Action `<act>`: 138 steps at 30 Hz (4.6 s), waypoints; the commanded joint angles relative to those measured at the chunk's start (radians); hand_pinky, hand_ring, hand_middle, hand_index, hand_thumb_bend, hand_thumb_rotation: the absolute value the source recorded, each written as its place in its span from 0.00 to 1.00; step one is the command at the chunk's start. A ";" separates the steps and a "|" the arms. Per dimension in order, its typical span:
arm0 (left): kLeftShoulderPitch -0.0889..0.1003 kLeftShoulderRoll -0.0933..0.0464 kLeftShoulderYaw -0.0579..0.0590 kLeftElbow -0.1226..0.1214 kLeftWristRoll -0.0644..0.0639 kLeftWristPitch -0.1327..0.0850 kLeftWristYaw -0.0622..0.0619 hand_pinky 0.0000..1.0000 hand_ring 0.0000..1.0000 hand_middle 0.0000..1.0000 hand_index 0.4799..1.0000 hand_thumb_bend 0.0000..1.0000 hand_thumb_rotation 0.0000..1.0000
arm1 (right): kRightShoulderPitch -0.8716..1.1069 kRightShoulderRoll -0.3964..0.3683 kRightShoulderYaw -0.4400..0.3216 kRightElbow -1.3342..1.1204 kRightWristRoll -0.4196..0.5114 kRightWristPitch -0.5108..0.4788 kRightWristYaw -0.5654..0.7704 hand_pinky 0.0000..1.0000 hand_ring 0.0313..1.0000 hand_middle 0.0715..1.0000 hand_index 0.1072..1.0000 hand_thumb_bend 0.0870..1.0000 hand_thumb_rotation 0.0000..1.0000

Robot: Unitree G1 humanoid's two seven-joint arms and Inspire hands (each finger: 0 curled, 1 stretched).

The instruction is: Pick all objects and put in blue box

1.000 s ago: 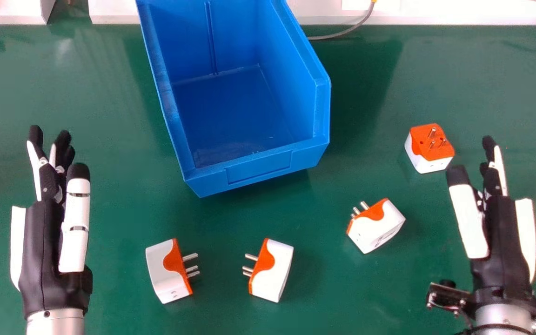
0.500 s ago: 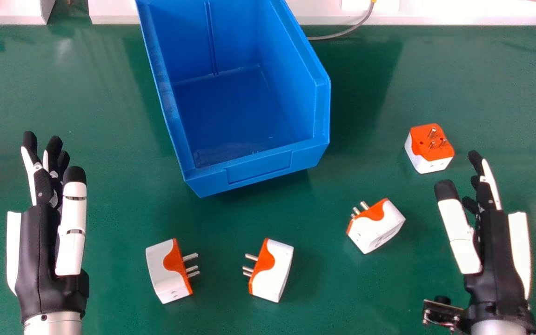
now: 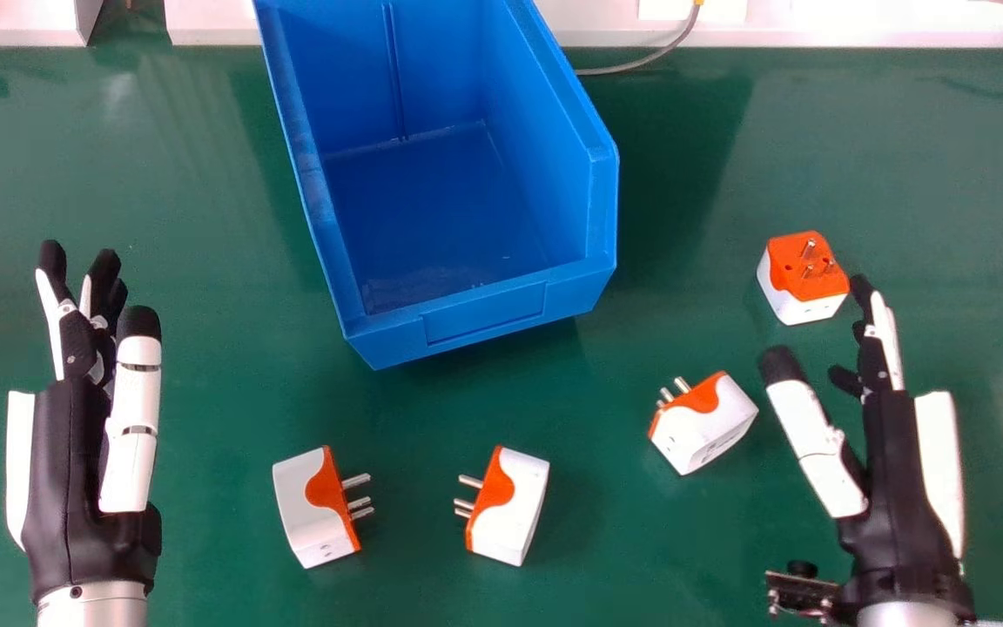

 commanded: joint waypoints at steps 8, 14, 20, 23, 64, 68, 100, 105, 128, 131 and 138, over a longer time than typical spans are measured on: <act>-0.001 0.003 0.007 -0.018 -0.027 -0.007 -0.020 1.00 1.00 0.99 0.95 0.28 0.74 | -0.028 -0.036 0.061 0.035 -0.204 0.030 -0.174 0.79 0.94 0.98 0.93 0.56 0.75; 0.003 0.004 0.008 -0.022 -0.033 -0.001 -0.021 1.00 1.00 0.98 0.94 0.24 0.71 | -0.038 -0.044 0.117 0.058 -0.331 0.138 -0.256 0.78 0.94 0.98 0.94 0.72 0.79; 0.001 0.004 0.008 -0.031 -0.042 0.011 -0.027 1.00 0.99 0.98 0.93 0.25 0.68 | -0.045 -0.051 0.170 0.054 -0.388 0.239 -0.273 0.75 0.91 0.95 0.90 0.77 0.76; 0.003 0.006 0.010 -0.035 -0.033 0.013 -0.024 1.00 0.99 0.98 0.92 0.22 0.67 | -0.051 -0.055 0.191 0.060 -0.396 0.269 -0.279 0.73 0.90 0.94 0.89 0.79 0.72; 0.031 -0.008 0.019 -0.079 -0.062 0.027 -0.049 1.00 0.99 0.99 0.97 0.32 0.77 | -0.185 -0.107 0.329 0.038 -0.497 0.800 -0.012 0.72 0.83 0.87 0.81 0.70 0.39; 0.036 -0.009 0.018 -0.089 -0.065 0.033 -0.047 1.00 0.99 0.98 0.96 0.31 0.74 | -0.176 -0.104 0.332 0.026 -0.493 0.800 -0.030 0.70 0.80 0.84 0.78 0.70 0.19; 0.058 -0.014 0.011 -0.123 -0.058 0.058 -0.054 0.98 0.98 0.98 0.94 0.34 0.63 | -0.119 -0.100 0.258 -0.056 -0.323 0.567 -0.152 0.30 0.42 0.51 0.51 0.44 0.00; 0.064 -0.013 0.009 -0.128 -0.069 0.061 -0.062 0.99 0.98 0.98 0.94 0.32 0.65 | -0.073 -0.113 0.264 -0.187 -0.348 0.575 -0.122 0.30 0.41 0.50 0.49 0.44 0.00; 0.063 -0.017 0.006 -0.130 -0.061 0.069 -0.060 1.00 1.00 1.00 0.97 0.33 0.67 | -0.006 -0.101 0.385 -0.533 -0.379 0.364 0.007 0.26 0.36 0.44 0.52 0.43 0.00; 0.062 -0.016 0.005 -0.130 -0.064 0.070 -0.063 1.00 1.00 1.00 0.97 0.31 0.69 | -0.038 -0.089 0.407 -0.516 -0.400 0.356 0.011 0.27 0.36 0.43 0.51 0.43 0.00; 0.060 -0.016 0.007 -0.124 -0.064 0.065 -0.068 1.00 1.00 1.00 0.97 0.38 0.70 | -0.140 -0.062 0.441 -0.445 -0.423 0.334 0.012 0.27 0.38 0.47 0.51 0.43 0.00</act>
